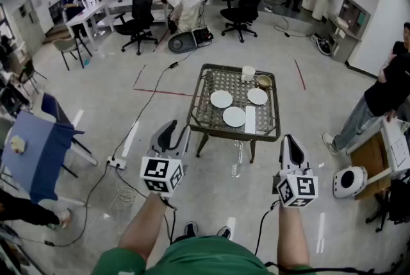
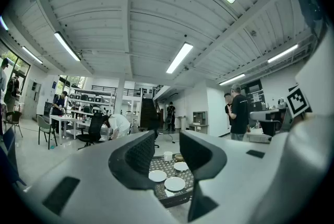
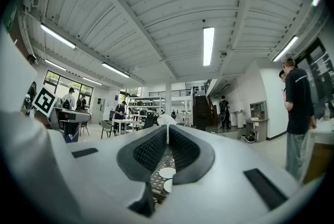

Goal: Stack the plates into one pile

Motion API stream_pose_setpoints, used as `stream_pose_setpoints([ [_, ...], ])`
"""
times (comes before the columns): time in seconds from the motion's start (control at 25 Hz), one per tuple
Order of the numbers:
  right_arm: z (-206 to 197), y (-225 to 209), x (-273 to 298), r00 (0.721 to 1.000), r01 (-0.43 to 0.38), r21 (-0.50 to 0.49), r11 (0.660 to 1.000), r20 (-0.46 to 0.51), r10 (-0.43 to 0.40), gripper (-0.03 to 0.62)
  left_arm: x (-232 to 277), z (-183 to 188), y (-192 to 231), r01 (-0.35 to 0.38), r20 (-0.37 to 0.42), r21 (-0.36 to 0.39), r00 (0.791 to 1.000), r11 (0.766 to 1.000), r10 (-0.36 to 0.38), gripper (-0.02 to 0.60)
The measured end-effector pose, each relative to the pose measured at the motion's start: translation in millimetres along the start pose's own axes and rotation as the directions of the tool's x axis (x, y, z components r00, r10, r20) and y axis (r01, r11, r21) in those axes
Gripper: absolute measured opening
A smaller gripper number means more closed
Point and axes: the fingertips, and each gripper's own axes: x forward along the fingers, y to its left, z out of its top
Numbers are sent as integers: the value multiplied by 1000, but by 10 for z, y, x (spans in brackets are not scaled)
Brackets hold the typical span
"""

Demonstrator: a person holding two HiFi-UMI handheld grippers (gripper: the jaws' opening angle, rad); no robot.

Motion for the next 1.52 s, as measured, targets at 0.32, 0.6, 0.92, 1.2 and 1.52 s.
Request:
stream_pose_setpoints([
  [0.32, -2, 224, 46, 1000, 19, -1, 1000, -1, -19, 32, -113, 5, 240, 7, 0, 12, 1000, 1000, -7, 160],
  [0.6, 41, 399, 181, 999, 43, 11, 999, 10, -43, 34, -140, 42, 494, 19, 12, 17, 1000, 1000, -19, 160],
  [0.92, -5, 740, 326, 998, 64, 0, 998, -16, -64, 127, -199, -31, 889, 37, 20, -2, 999, 999, -37, 160],
  [1.2, -151, 736, 469, 995, 86, -11, 996, -39, -87, 127, -13, -219, 1010, 50, 8, -29, 999, 998, -50, 160],
  [1.52, -359, 335, 926, 996, 81, 20, 997, -46, -80, 127, 532, -317, 918, 43, -16, -1, 999, 999, -43, 163],
])
